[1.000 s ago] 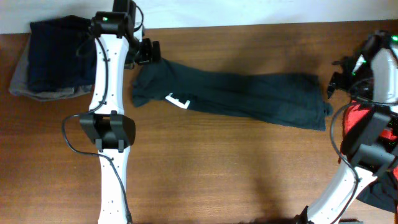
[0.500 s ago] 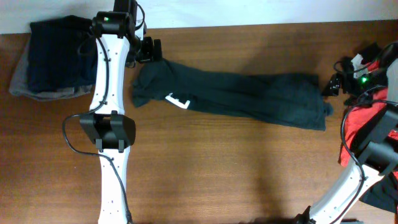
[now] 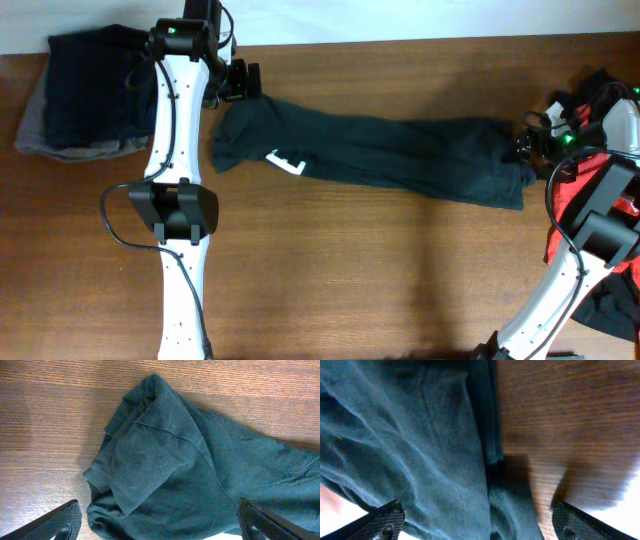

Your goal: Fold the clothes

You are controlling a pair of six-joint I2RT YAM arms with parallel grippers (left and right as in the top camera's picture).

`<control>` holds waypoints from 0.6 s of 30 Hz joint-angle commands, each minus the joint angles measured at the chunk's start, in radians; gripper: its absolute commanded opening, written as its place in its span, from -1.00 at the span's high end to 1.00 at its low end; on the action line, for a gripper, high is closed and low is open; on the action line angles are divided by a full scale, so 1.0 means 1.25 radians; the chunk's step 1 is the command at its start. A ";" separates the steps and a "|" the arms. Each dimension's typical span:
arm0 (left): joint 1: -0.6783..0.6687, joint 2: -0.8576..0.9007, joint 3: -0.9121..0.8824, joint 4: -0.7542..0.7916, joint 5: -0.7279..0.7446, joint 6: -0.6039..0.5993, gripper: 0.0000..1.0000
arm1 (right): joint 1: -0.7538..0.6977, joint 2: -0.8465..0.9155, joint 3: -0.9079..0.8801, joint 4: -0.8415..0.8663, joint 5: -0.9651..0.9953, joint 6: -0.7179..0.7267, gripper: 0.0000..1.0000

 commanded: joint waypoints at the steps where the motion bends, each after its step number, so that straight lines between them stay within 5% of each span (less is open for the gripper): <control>1: 0.004 0.005 0.015 0.001 0.009 0.013 -0.98 | 0.001 0.043 0.005 0.006 -0.044 -0.012 -0.97; 18: 0.004 0.005 0.015 0.003 0.009 0.013 -0.98 | 0.100 0.075 -0.051 0.014 -0.087 -0.012 -0.98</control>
